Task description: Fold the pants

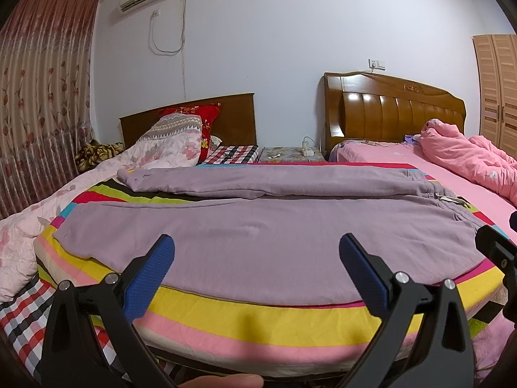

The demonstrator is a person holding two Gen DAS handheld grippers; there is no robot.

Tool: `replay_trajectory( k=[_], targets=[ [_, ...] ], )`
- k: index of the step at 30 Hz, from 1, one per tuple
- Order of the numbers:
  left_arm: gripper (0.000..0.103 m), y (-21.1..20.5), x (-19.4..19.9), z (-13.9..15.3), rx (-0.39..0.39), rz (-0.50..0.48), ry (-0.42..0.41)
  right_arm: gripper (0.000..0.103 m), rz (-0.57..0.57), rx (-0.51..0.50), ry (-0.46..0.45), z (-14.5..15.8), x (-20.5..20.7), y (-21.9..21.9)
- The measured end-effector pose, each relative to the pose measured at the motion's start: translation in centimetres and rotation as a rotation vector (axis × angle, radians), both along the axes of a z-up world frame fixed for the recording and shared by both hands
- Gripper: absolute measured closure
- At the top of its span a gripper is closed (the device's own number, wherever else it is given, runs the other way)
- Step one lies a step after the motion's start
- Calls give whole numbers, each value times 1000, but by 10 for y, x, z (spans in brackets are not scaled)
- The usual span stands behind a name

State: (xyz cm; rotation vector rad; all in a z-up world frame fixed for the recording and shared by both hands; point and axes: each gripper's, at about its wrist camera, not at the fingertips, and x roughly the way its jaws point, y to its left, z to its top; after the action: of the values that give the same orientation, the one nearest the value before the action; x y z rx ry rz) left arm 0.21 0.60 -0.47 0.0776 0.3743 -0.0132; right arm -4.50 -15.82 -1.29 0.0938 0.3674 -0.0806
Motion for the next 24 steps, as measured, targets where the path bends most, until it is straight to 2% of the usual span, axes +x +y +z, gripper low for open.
replay_trajectory(
  k=[24],
  targets=[
    [1,0,0,0,0,0,1,4,1,6,7,-2,2,-1]
  ],
)
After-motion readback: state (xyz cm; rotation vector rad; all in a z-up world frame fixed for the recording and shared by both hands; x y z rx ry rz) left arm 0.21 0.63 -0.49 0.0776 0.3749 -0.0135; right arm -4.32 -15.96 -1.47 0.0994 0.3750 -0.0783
